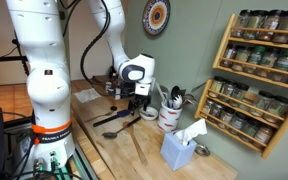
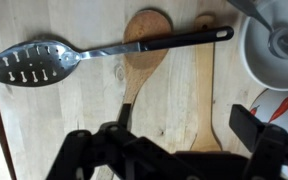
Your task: Put the wooden spatula in the white bucket
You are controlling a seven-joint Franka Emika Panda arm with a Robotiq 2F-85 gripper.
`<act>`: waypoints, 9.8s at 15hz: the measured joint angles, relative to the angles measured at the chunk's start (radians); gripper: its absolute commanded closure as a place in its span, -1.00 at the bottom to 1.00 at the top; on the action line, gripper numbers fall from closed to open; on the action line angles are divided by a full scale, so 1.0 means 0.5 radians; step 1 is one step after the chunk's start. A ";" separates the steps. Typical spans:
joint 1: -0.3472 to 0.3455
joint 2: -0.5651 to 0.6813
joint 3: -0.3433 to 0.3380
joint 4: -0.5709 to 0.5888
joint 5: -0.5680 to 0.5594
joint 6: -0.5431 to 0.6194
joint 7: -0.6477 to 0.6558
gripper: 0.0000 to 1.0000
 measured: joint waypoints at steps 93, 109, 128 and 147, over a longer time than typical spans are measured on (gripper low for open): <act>4.212 2.067 -4.163 0.041 -0.616 -0.067 0.828 0.87; 4.384 2.510 -4.125 0.028 -0.812 0.213 0.769 0.87; 3.690 3.082 -3.348 0.180 0.256 1.180 -0.013 0.87; 3.216 2.749 -2.757 0.324 0.739 1.896 -0.564 0.87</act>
